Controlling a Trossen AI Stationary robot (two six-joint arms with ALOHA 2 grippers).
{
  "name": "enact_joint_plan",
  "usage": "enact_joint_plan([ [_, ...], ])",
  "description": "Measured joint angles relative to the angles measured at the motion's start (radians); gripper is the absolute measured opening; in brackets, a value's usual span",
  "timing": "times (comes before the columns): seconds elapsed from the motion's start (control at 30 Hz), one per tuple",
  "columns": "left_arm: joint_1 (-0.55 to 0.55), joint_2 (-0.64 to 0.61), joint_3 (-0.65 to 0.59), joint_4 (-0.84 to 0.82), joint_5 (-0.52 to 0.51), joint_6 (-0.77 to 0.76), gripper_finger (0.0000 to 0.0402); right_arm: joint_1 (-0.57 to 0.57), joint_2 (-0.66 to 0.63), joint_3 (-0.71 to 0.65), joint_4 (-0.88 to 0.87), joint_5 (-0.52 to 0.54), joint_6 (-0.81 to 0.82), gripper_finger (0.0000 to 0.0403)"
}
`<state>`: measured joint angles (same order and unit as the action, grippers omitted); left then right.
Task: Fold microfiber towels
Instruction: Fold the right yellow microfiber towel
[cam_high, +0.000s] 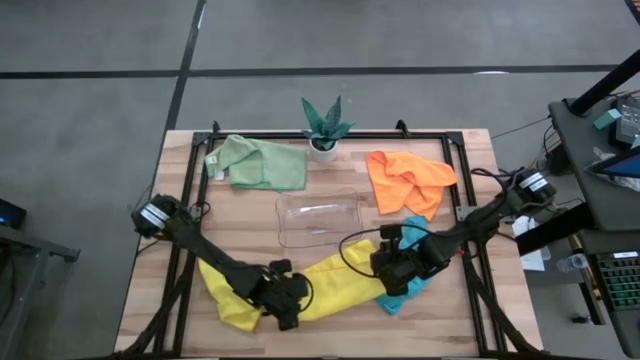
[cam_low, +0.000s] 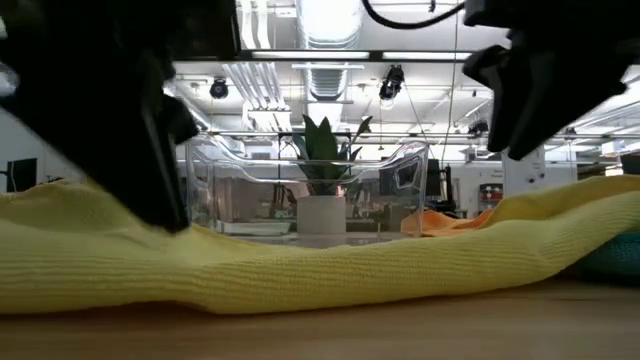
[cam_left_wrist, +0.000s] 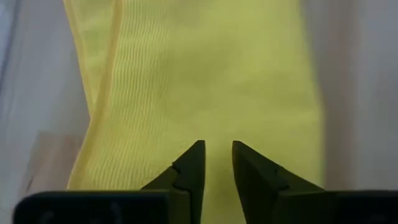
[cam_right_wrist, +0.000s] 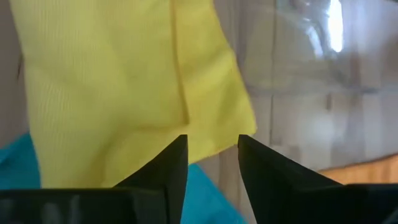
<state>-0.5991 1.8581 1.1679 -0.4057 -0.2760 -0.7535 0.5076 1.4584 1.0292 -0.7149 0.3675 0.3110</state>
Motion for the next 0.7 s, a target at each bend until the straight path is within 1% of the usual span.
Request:
enact_joint_plan([
  [0.1, 0.001, 0.017, 0.0, -0.018, 0.061, -0.028, 0.0034, 0.015, -0.022, -0.039, 0.006, 0.001, 0.055, 0.0116],
  [0.27, -0.021, 0.014, -0.002, -0.132, 0.139, -0.132, 0.0004, 0.027, -0.059, -0.129, 0.071, -0.001, 0.131, 0.0092],
  [0.4, -0.051, 0.009, -0.004, -0.187, 0.152, -0.158, 0.0003, 0.027, -0.079, -0.222, 0.107, -0.033, 0.194, 0.0065],
  [0.57, -0.063, 0.004, -0.006, -0.209, 0.165, -0.157, 0.0003, 0.029, -0.1, -0.321, 0.187, -0.109, 0.246, 0.0036],
  [0.7, -0.063, 0.002, -0.006, -0.207, 0.167, -0.14, 0.0003, 0.029, -0.102, -0.377, 0.189, -0.113, 0.273, 0.0019],
])
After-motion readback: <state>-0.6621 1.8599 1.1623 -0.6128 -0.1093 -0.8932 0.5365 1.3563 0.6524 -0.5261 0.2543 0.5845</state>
